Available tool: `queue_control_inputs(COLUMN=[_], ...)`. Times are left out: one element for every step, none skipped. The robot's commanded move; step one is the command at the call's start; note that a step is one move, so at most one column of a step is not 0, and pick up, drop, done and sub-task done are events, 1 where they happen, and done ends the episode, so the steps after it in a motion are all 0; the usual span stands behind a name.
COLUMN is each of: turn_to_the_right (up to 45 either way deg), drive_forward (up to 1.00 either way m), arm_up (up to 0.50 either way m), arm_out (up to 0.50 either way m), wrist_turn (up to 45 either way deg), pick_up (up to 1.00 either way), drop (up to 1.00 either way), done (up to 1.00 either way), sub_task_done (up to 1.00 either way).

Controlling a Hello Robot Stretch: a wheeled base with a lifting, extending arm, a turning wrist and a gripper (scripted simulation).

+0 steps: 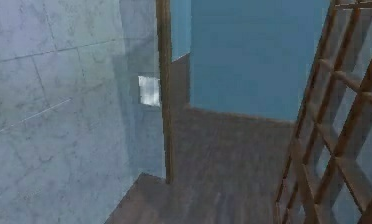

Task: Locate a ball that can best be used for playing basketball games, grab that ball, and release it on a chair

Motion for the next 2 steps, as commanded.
queue_control_inputs(turn_to_the_right=[0.0, 3.0], drive_forward=[0.35, 0.00], arm_up=[0.00, 0.00], arm_out=[0.00, 0.00], wrist_turn=[0.0, 0.0], pick_up=[0.00, 0.00], drop=[0.00, 0.00], done=[0.00, 0.00], sub_task_done=[0.00, 0.00])
